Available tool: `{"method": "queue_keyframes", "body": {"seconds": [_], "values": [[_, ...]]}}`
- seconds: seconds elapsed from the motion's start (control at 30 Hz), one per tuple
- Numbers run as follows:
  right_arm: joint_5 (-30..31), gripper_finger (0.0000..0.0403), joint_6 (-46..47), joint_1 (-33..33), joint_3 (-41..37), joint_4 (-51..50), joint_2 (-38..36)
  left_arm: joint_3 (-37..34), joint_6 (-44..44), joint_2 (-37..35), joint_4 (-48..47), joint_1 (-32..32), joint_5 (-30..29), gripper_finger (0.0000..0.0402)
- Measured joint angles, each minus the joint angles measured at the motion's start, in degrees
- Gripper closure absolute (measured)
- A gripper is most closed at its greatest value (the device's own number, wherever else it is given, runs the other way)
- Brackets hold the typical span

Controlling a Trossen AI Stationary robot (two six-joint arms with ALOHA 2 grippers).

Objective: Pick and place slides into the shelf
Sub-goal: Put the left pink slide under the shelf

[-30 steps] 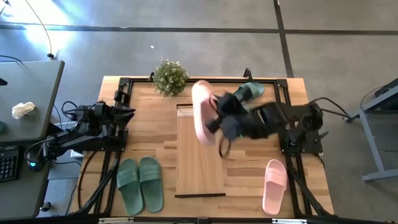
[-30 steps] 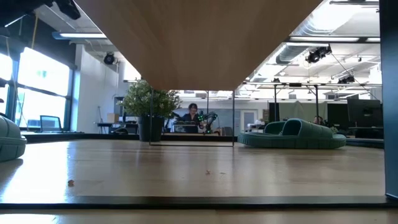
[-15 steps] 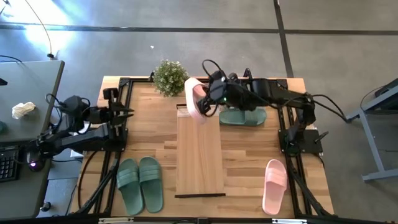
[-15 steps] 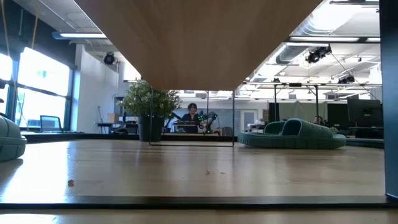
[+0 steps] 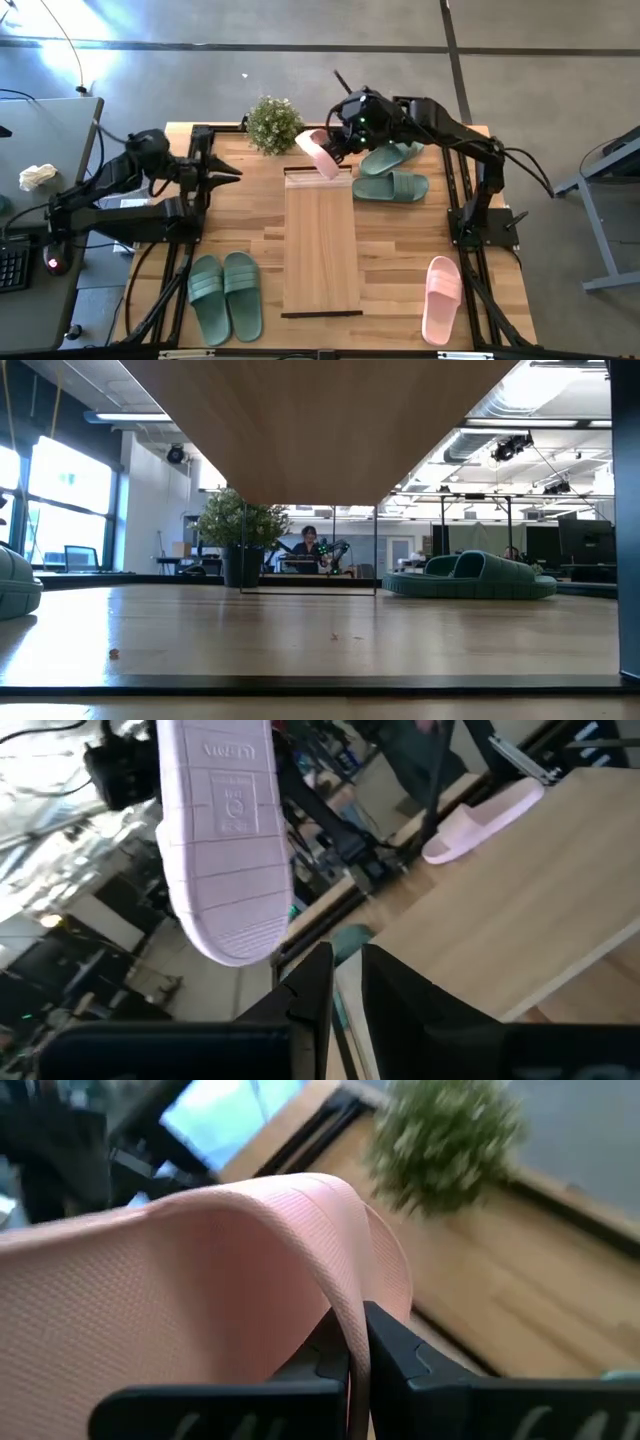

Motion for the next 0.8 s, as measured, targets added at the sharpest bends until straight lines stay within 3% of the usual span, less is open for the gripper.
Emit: {"method": "queue_keyframes", "body": {"seconds": [0.23, 0.33, 0.5, 0.8], "values": [[-7.5, 0.0403, 2.3, 0.1, 0.0, -12.5, 1.2, 12.9, 4.5, 8.3, -9.0, -1.8, 0.7, 0.0355], [-8.8, 0.0403, 5.2, 0.1, -0.1, -22.1, 1.3, 18.4, 7.2, 11.8, -13.7, -5.4, -3.1, 0.0355], [-11.4, 0.0403, 9.0, 0.1, -0.7, -21.0, 1.3, 24.3, 9.0, 17.8, -17.7, -13.7, -11.1, 0.0346], [-13.4, 0.0403, 10.3, 1.4, -2.0, -21.1, 5.9, 30.3, 14.1, 28.3, -19.1, -29.6, -26.4, 0.0250]]}}
